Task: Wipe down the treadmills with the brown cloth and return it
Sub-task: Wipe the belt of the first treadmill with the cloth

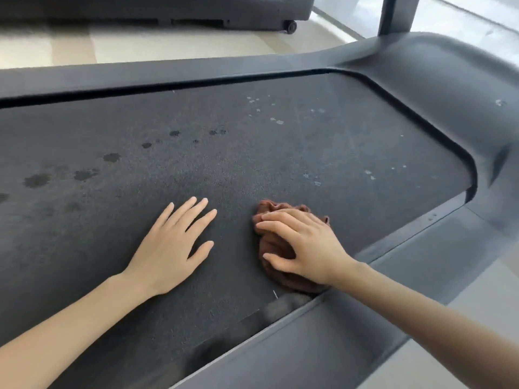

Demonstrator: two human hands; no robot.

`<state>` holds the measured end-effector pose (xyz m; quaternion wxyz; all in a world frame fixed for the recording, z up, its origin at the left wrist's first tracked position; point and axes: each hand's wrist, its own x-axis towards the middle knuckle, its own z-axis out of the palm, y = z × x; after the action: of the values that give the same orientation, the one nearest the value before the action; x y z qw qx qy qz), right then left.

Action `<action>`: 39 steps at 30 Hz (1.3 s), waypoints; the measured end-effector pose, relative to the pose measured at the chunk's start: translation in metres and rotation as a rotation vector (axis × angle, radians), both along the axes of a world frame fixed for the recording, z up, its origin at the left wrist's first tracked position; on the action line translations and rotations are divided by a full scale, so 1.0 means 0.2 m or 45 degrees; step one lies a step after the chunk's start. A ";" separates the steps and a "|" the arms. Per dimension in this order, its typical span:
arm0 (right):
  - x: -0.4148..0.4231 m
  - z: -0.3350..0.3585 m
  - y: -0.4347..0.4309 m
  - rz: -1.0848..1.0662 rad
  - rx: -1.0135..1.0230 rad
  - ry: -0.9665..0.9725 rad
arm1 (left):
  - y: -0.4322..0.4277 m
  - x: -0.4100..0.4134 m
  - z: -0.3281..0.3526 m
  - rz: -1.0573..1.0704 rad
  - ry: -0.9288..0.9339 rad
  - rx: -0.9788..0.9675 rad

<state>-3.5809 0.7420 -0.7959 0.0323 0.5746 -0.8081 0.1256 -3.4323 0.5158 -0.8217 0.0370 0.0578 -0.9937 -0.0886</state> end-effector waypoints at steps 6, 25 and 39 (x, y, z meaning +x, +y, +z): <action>-0.62 0.04 0.14 -0.956 0.000 -0.120 | 0.01 0.02 -0.01 0.055 -0.014 -0.001; -0.40 0.04 -0.05 -0.992 0.057 -0.180 | 0.03 0.03 0.00 0.237 0.078 0.023; -0.21 0.04 -0.35 -0.113 0.104 -0.258 | 0.03 0.04 0.01 0.249 0.055 0.000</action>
<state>-3.6234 0.6710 -0.7888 -0.0676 0.5235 -0.8362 0.1486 -3.4247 0.5226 -0.8200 0.0669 0.1525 -0.9823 -0.0860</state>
